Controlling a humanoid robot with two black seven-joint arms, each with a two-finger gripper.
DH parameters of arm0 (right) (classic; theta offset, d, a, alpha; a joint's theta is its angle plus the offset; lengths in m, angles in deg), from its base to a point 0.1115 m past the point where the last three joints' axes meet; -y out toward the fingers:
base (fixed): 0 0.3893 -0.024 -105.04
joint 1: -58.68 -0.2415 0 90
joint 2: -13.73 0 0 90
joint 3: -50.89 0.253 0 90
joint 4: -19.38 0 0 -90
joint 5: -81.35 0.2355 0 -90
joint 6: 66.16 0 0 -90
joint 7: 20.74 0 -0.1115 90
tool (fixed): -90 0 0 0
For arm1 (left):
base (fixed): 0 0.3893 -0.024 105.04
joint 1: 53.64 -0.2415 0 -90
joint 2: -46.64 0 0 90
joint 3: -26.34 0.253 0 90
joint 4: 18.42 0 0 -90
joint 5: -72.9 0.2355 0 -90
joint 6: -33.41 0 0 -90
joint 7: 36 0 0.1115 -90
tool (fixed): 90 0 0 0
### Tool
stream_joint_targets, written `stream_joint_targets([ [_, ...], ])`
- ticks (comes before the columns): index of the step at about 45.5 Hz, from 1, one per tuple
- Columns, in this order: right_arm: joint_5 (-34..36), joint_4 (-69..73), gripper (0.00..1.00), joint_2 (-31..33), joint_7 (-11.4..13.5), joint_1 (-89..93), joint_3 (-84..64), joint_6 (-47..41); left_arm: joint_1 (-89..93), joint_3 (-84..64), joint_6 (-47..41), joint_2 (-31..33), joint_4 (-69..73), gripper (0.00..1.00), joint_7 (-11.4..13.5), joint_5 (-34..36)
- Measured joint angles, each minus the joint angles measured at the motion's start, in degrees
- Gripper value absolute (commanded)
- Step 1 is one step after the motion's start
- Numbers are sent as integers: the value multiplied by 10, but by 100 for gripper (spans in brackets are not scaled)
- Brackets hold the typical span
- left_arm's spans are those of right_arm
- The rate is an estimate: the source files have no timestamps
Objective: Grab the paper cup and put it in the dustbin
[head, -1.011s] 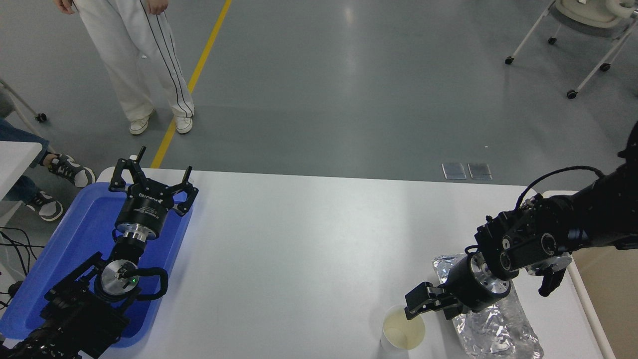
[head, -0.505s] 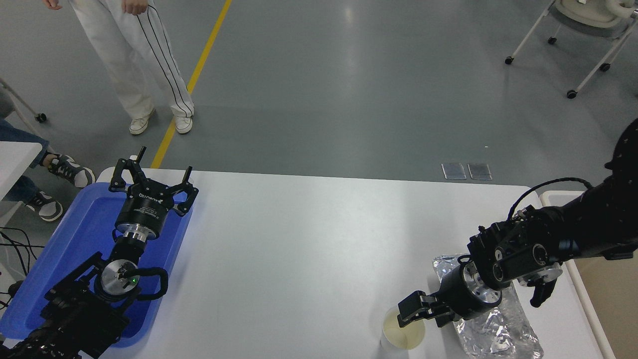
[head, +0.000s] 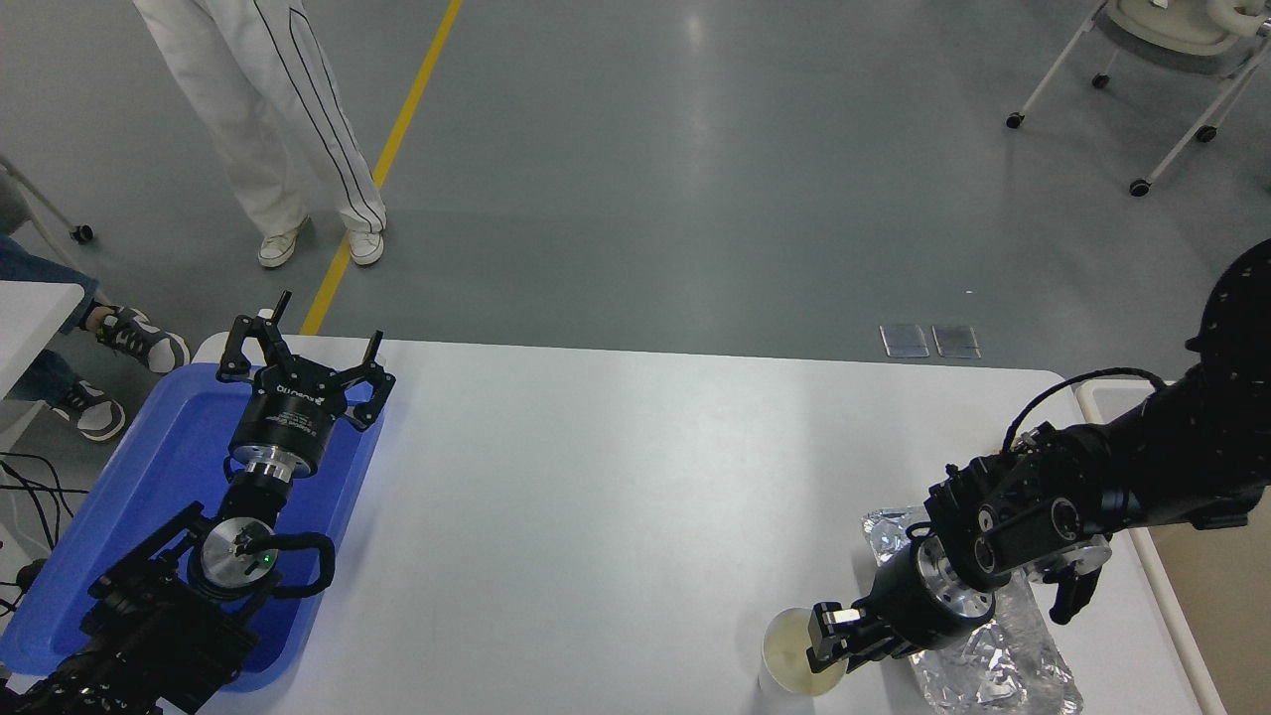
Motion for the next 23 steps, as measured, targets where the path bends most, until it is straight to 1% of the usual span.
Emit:
stream_joint_targets([
  [6, 3, 0, 0, 1, 0, -2, -3, -29, 0, 0, 0, 0, 0, 100, 0, 0],
  [23, 25, -1, 0, 13, 0, -18, -9, -71, 0, 0, 0, 0, 0, 100, 0, 0],
])
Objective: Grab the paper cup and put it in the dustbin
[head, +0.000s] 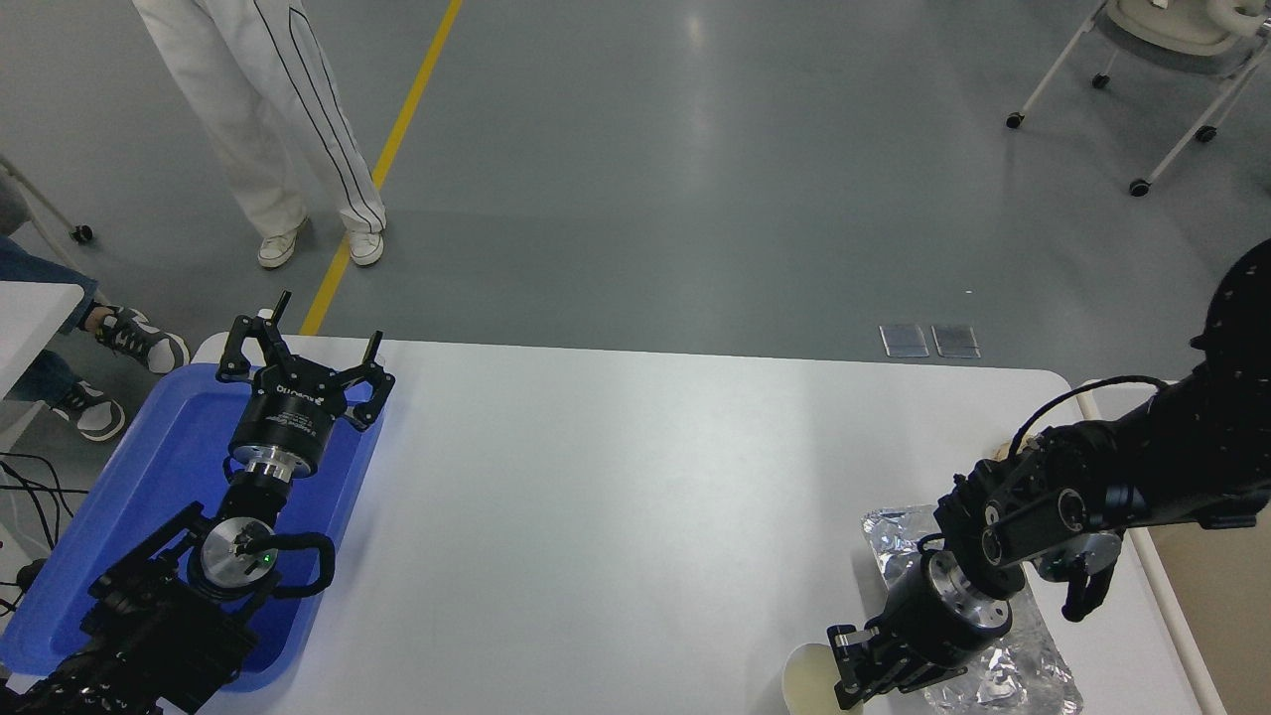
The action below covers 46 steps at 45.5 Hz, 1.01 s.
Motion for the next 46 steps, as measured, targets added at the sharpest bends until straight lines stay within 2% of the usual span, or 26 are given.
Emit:
stream_joint_targets([
  [24, 18, 1, 0, 37, -2, -165, -71, -177, 0, 0, 0, 0, 0, 100, 0, 0],
  [46, -2, 3, 0, 55, -3, -348, -126, -212, 0, 0, 0, 0, 0, 100, 0, 0],
])
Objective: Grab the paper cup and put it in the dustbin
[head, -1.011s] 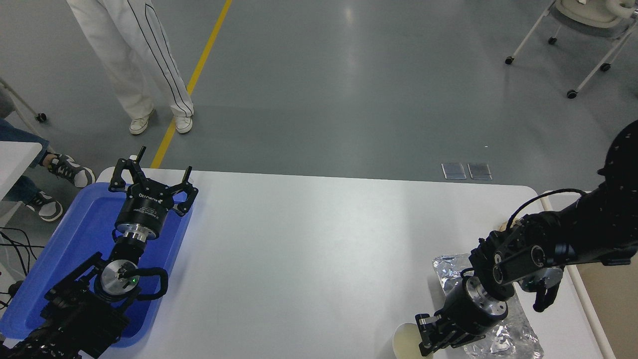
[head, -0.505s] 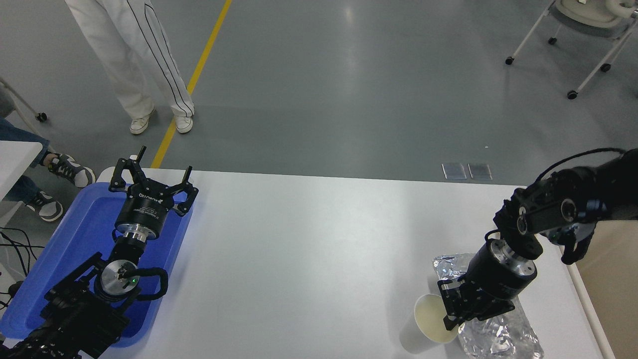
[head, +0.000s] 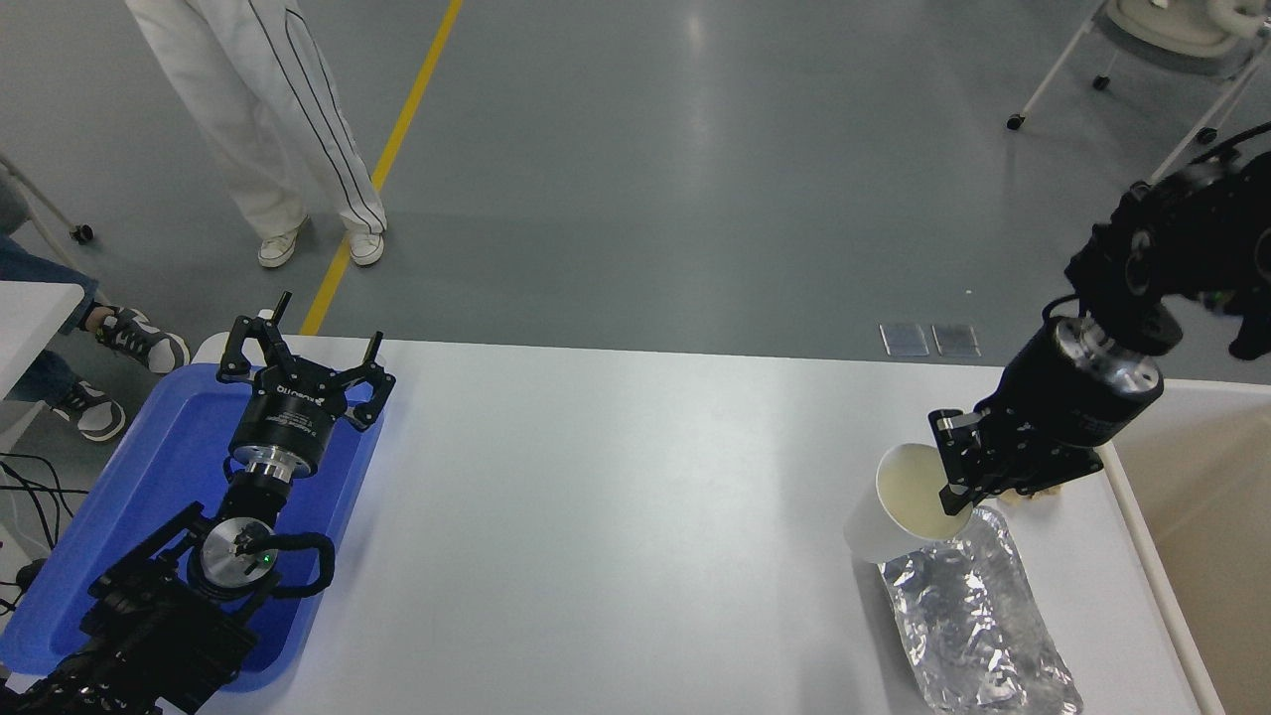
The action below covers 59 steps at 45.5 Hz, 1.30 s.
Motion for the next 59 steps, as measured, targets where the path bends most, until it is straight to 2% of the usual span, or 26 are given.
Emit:
stream_joint_targets([
  [24, -46, 2, 0, 2, 0, -73, -15, -4, 0, 0, 0, 0, 0, 100, 0, 0],
  [59, -51, -2, 0, 11, 0, -76, -29, -4, 0, 0, 0, 0, 0, 100, 0, 0],
])
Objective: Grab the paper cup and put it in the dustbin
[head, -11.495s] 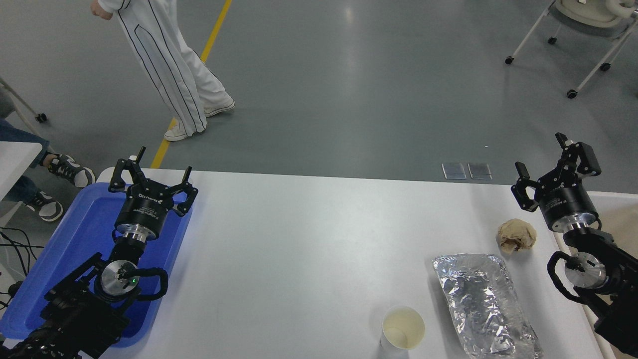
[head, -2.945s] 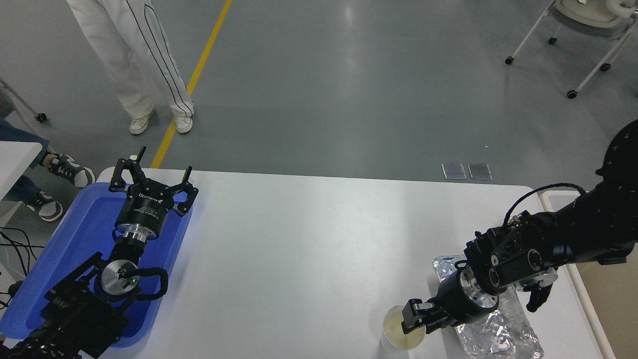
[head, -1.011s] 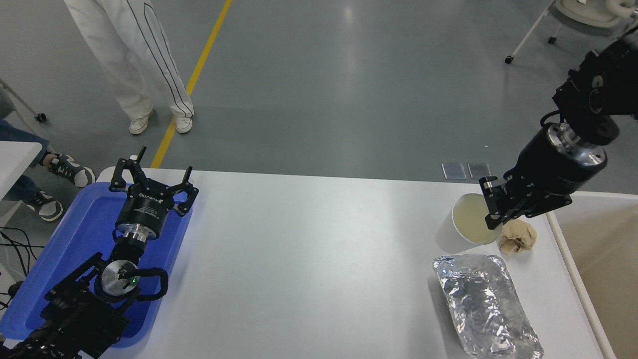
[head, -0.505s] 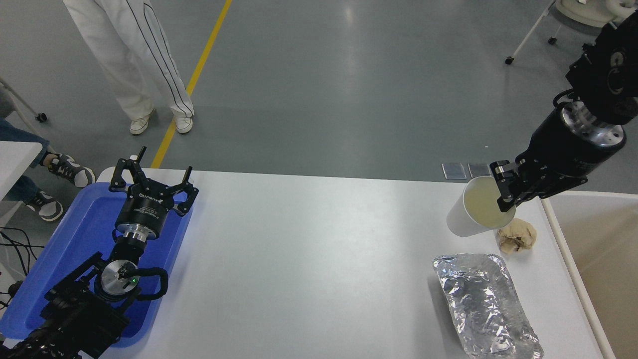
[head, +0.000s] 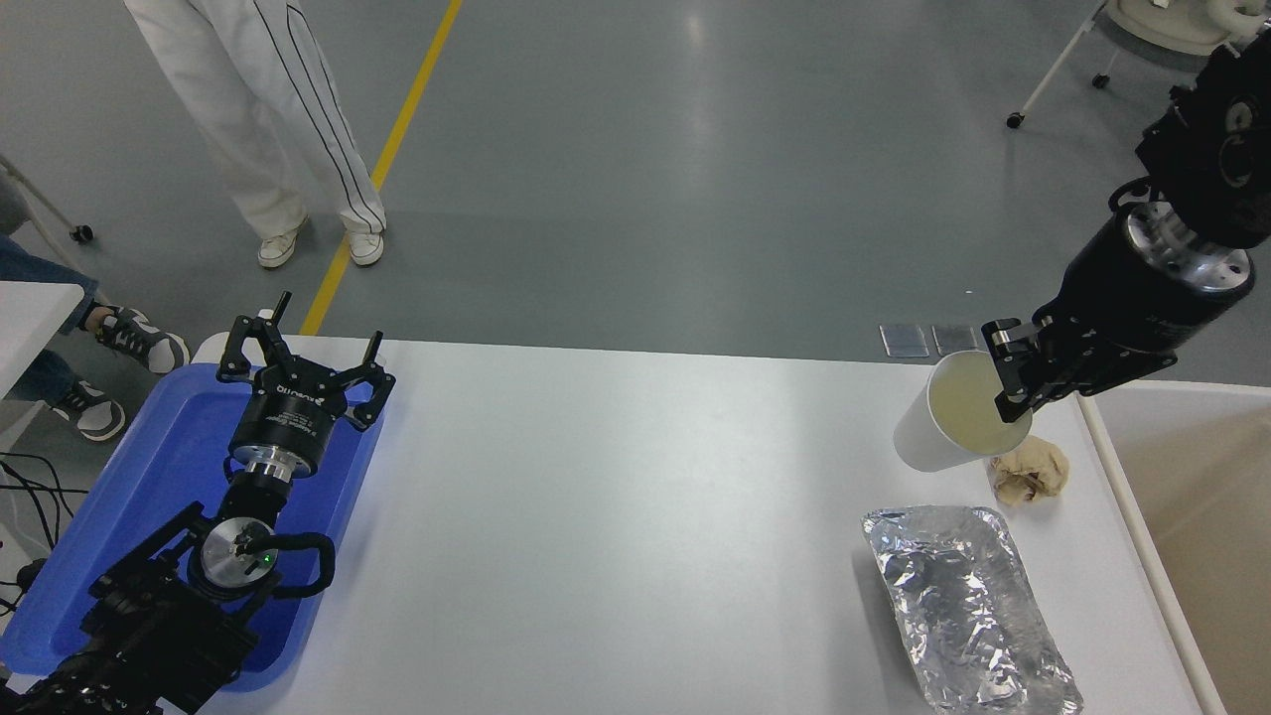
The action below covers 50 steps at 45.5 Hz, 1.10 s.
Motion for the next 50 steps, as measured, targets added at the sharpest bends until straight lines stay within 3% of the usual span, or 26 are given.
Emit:
stream_joint_targets([
  [14, -3, -31, 0, 21, 1, 4, -75, 0, 0, 0, 0, 0, 0, 100, 0, 0],
  [50, -65, -195, 0, 242, 1, 115, -117, 0, -1, -1, 0, 0, 0, 100, 1, -1],
])
